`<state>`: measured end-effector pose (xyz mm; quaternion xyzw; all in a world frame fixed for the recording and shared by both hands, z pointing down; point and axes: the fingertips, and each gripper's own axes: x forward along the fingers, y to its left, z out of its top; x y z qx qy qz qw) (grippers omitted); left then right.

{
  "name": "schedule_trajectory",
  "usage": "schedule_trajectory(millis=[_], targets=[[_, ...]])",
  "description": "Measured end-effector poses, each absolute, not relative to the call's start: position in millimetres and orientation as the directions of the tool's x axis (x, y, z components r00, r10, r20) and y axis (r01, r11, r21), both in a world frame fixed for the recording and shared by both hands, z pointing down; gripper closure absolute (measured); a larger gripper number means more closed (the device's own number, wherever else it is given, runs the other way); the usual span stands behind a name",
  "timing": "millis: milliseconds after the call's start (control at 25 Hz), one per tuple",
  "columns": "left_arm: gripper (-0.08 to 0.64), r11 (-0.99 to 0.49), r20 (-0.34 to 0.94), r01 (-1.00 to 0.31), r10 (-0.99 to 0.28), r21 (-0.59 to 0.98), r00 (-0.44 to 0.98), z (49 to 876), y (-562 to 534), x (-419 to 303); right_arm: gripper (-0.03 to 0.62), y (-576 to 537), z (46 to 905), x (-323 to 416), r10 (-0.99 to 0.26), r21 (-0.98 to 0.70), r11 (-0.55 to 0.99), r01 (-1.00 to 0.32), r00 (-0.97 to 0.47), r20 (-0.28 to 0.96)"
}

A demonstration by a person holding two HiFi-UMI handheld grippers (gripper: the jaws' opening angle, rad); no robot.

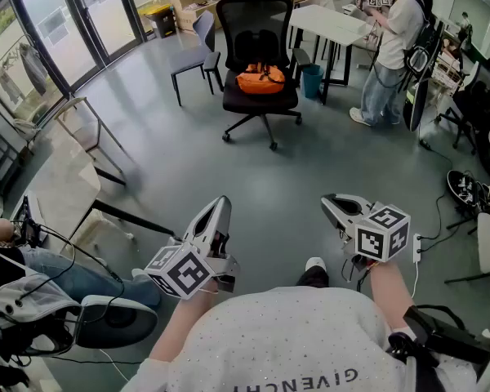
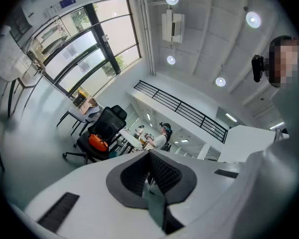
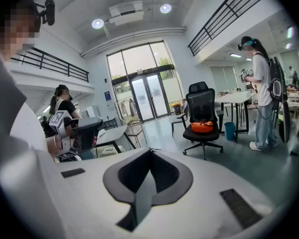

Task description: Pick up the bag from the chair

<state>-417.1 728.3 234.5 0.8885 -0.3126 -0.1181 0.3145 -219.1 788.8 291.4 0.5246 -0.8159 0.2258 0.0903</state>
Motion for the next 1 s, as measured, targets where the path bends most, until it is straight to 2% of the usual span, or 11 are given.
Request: schedule_trajectory(millis=[520, 1000], targets=[[0.548, -0.602, 0.003, -0.506, -0.642, 0.618, 0.767, 240, 707, -404, 0.591, 765, 301, -205, -0.791, -0.273, 0.356, -0.893, -0.444, 0.421], [0.548, -0.560, 0.083, -0.594, -0.683, 0.577, 0.725, 255, 618, -339, 0.590, 652, 304, -117, -0.827, -0.348, 0.305, -0.887, -0.428, 0.366]])
